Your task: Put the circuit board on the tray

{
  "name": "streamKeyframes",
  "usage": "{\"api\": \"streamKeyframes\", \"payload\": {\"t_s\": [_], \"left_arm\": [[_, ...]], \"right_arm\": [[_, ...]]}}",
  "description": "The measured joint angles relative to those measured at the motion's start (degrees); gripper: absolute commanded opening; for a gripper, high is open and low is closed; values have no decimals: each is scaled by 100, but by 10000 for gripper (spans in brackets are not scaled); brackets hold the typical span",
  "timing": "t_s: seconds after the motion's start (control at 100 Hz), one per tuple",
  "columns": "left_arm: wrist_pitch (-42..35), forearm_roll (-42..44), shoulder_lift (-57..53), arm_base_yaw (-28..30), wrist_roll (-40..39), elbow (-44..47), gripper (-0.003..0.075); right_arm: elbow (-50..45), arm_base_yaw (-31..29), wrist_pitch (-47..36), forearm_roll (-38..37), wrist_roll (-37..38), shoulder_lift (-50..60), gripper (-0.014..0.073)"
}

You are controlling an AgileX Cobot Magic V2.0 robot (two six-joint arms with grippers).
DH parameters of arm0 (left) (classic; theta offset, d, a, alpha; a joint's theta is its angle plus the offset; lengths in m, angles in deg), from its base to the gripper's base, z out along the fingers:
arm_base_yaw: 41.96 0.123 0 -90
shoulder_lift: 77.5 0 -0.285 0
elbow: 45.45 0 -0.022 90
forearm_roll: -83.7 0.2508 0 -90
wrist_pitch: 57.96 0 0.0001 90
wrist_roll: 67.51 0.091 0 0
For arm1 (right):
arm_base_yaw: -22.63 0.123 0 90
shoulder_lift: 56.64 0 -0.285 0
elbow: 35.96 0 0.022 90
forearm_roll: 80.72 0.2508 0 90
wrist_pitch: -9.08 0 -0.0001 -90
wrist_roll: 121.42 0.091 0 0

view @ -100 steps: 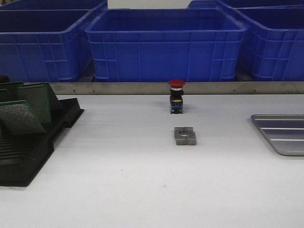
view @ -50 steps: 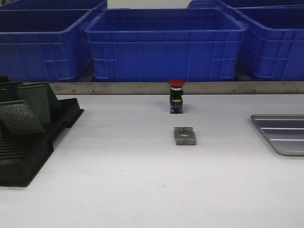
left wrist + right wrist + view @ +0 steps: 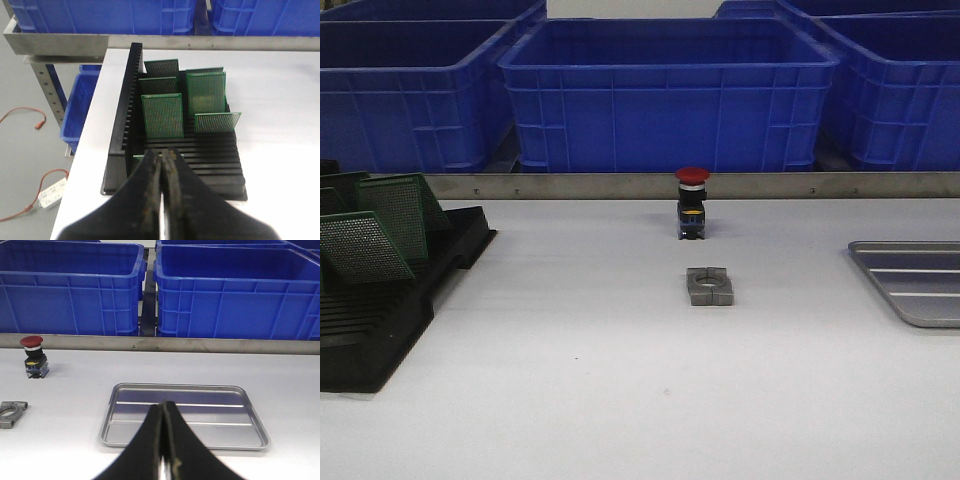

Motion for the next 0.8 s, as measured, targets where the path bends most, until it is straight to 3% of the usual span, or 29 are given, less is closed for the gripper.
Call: {"api": "streamKeyframes", "payload": {"t_s": [0.16,0.26,0.47,0.64,0.8], "left_arm": [[132,-85,902,0,10,-372,307],[141,-108,1433,0,285,-562,401],[248,-342,2404,0,1416,-985,408],[620,-1074,3159,0,3589,-1338,407],[670,-2059,3784,-22,5165,-1573,407]], "right_arm": [[0,0,0,0,0,0,-61],[0,0,0,0,0,0,-61],[0,0,0,0,0,0,-61],[0,0,0,0,0,0,-61],[0,0,0,0,0,0,-61]]}}
